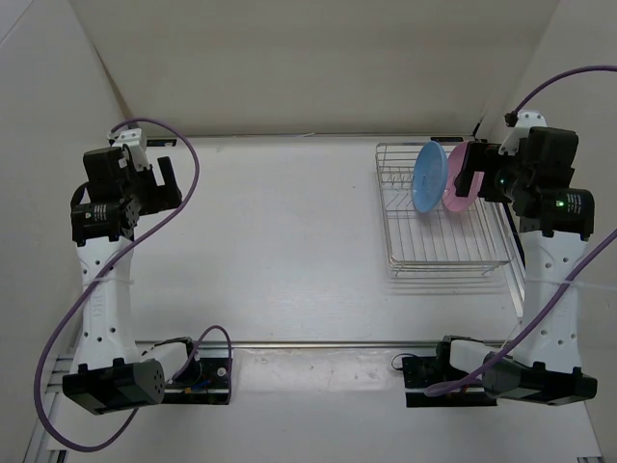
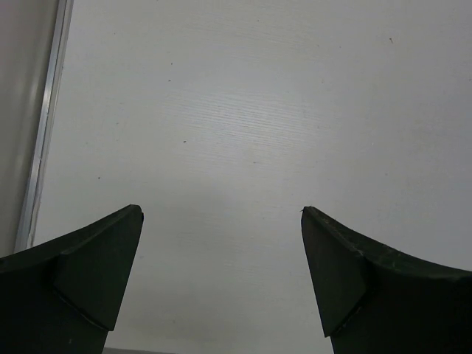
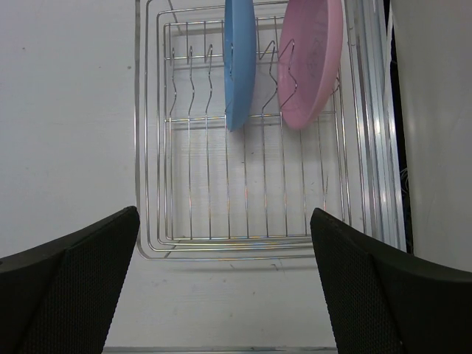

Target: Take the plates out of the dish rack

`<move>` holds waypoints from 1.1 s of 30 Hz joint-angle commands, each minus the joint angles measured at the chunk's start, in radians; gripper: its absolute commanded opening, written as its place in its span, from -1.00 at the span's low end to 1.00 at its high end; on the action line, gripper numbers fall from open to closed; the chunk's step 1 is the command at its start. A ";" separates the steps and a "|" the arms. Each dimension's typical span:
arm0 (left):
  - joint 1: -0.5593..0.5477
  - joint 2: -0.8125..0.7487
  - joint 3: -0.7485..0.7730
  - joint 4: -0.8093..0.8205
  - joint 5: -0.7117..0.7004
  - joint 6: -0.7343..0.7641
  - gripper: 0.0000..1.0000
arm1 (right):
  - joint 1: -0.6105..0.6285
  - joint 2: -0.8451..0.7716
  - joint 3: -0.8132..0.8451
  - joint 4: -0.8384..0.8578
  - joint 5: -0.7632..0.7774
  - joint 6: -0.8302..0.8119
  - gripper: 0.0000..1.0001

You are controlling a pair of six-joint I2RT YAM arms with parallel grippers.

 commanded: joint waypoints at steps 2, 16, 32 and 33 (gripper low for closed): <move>0.003 -0.036 0.000 0.010 -0.014 0.005 1.00 | -0.002 -0.010 -0.013 0.036 0.031 -0.006 1.00; 0.003 -0.045 -0.082 0.019 -0.078 0.015 1.00 | 0.163 0.045 -0.122 0.183 0.458 -0.212 1.00; 0.003 -0.082 -0.208 0.084 -0.157 0.034 1.00 | 0.213 0.548 0.195 0.331 0.477 -0.316 0.58; 0.003 -0.082 -0.219 0.084 -0.169 0.034 1.00 | 0.223 0.571 0.195 0.331 0.477 -0.316 0.58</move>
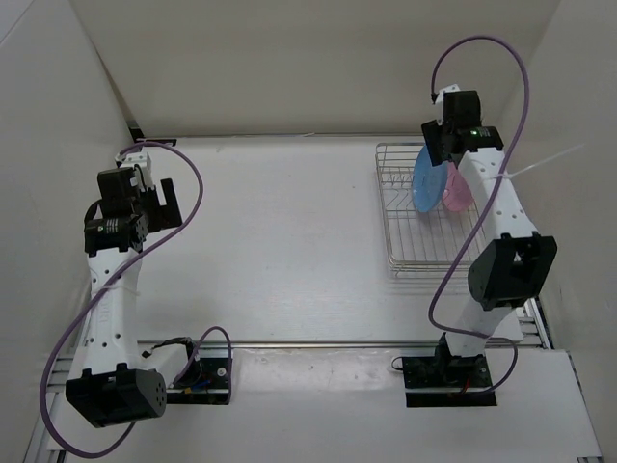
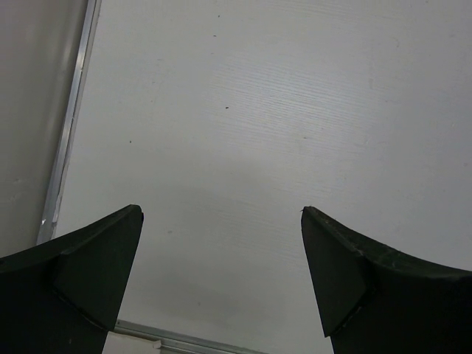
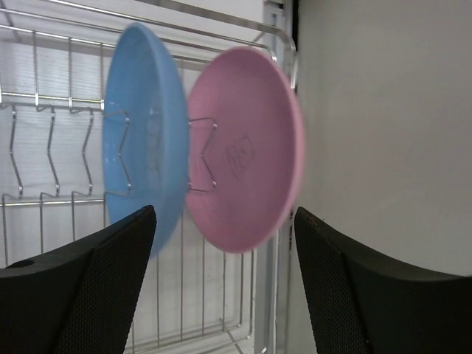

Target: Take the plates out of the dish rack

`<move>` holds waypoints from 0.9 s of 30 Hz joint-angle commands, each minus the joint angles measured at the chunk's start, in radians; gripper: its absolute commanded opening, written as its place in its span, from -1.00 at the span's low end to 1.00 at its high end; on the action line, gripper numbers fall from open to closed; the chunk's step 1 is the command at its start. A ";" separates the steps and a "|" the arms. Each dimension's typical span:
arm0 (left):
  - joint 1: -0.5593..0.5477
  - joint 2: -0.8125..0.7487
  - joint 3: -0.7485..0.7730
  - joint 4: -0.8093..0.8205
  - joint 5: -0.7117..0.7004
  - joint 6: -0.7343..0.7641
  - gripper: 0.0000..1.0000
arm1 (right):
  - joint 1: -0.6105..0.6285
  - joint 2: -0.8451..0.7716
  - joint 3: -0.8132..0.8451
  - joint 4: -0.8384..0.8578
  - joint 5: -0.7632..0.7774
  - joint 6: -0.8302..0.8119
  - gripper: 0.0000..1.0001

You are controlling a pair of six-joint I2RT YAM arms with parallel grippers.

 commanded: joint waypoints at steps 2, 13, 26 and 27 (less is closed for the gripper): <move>0.003 -0.009 -0.022 0.034 -0.050 0.000 1.00 | 0.040 0.038 0.062 0.035 -0.018 0.004 0.58; 0.003 0.001 -0.023 0.044 -0.061 0.000 1.00 | 0.062 0.170 0.054 0.086 0.056 -0.016 0.22; 0.003 0.001 -0.032 0.053 -0.070 0.009 1.00 | 0.062 0.189 0.016 0.115 0.120 -0.025 -0.51; 0.003 0.001 -0.032 0.053 -0.070 0.009 1.00 | 0.062 0.189 0.016 0.115 0.120 -0.025 -0.51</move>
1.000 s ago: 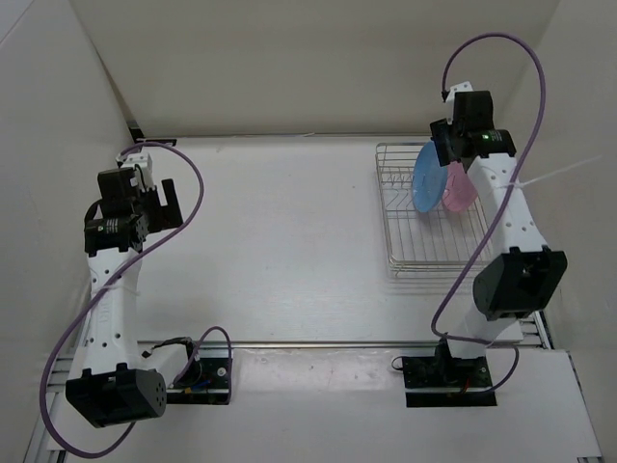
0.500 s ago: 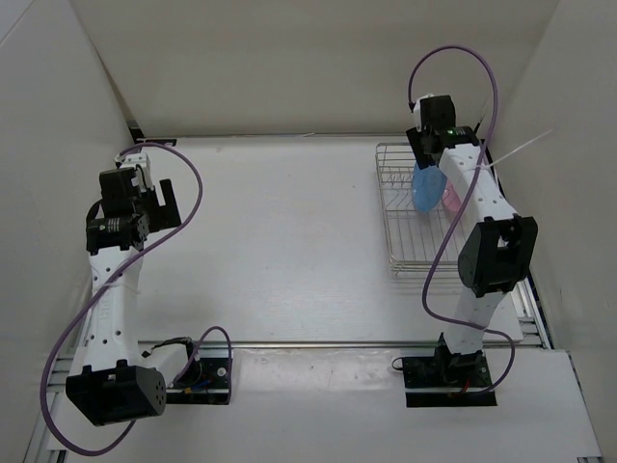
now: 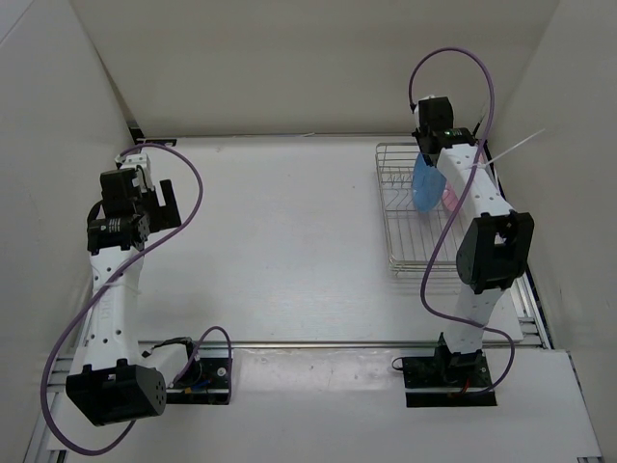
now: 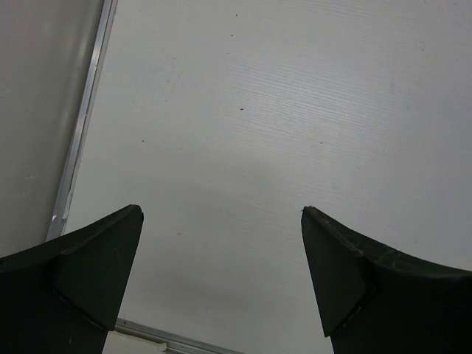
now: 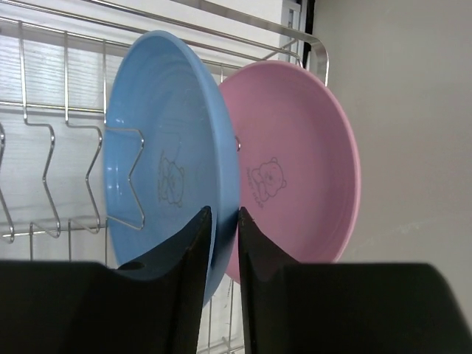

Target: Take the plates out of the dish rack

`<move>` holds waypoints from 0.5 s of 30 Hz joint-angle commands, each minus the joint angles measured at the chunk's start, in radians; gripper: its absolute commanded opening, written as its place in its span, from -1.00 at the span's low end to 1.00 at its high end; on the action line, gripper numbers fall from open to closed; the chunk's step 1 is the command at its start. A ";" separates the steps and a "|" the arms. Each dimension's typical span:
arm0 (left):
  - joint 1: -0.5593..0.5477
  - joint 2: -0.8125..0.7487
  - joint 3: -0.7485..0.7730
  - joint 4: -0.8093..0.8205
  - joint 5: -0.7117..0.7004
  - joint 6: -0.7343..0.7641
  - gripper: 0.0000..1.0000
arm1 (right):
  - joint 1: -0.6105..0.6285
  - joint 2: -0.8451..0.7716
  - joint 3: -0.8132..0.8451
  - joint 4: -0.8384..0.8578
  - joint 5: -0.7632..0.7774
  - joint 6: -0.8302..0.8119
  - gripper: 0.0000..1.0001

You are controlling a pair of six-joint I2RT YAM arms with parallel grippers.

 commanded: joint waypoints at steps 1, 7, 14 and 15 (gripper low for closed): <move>0.003 -0.008 -0.002 0.016 -0.016 0.006 1.00 | -0.002 0.004 -0.002 0.043 0.047 -0.003 -0.51; 0.003 -0.008 -0.002 0.016 -0.016 0.006 1.00 | -0.002 0.014 0.007 0.052 0.118 0.009 -0.70; 0.003 -0.008 -0.012 0.016 -0.016 0.006 1.00 | 0.036 0.042 0.026 0.078 0.311 0.020 -1.00; 0.003 -0.008 -0.012 0.016 -0.016 0.006 1.00 | 0.036 0.042 0.026 0.078 0.322 0.020 -1.00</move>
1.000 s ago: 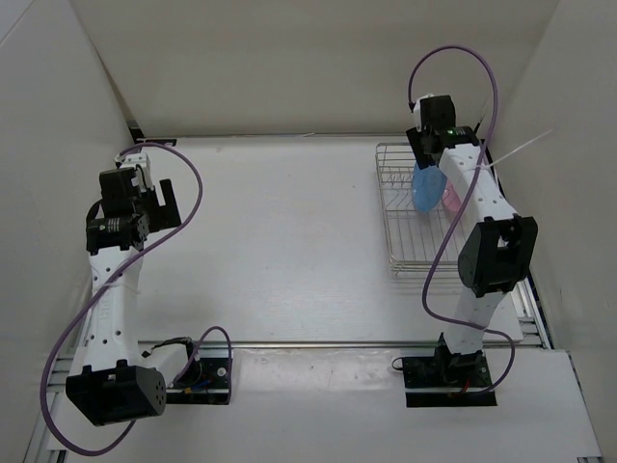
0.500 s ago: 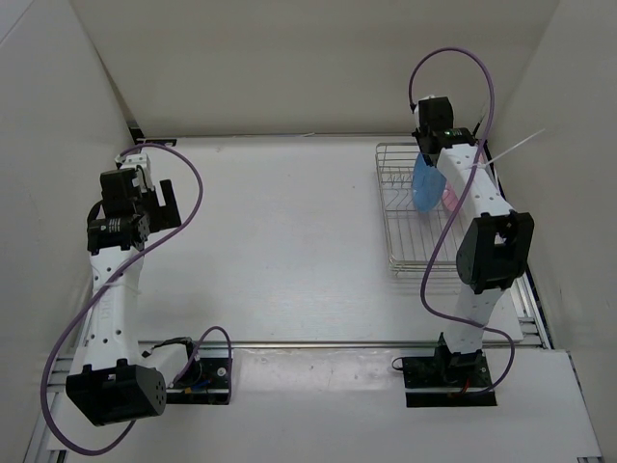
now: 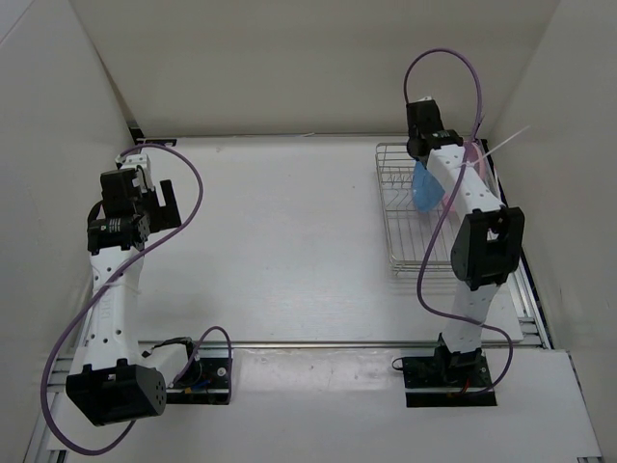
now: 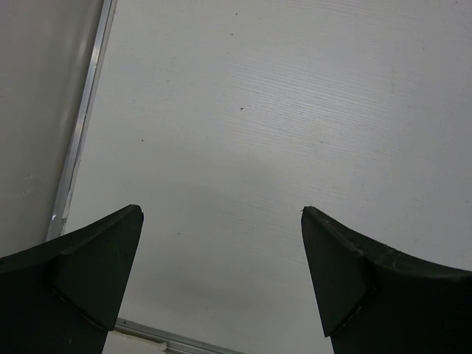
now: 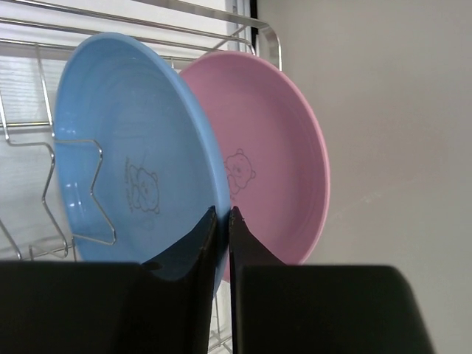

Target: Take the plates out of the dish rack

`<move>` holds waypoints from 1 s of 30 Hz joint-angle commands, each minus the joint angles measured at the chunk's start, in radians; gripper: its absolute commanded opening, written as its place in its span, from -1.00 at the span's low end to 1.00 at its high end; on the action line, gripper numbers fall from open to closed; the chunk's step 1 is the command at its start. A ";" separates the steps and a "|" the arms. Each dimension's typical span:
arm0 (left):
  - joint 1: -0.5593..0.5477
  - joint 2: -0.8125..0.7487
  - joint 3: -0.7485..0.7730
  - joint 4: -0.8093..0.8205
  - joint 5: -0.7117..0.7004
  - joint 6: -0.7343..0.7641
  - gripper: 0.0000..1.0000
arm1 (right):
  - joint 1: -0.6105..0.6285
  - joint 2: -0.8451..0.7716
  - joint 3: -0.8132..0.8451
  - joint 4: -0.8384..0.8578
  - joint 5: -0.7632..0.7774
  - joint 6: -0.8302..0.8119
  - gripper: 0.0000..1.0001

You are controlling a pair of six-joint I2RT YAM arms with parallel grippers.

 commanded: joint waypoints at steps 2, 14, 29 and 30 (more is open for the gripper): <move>0.003 -0.008 -0.009 0.015 -0.016 0.006 1.00 | 0.004 0.018 0.035 0.051 0.147 0.008 -1.00; 0.003 0.002 -0.009 0.015 -0.016 0.006 1.00 | 0.031 -0.022 0.123 0.160 0.311 -0.121 -1.00; -0.026 0.098 0.085 -0.005 0.045 0.006 1.00 | 0.070 -0.284 0.112 0.156 0.236 -0.235 -1.00; -0.036 0.115 0.097 -0.005 0.054 0.015 1.00 | 0.080 -0.301 0.122 0.097 0.195 -0.200 -1.00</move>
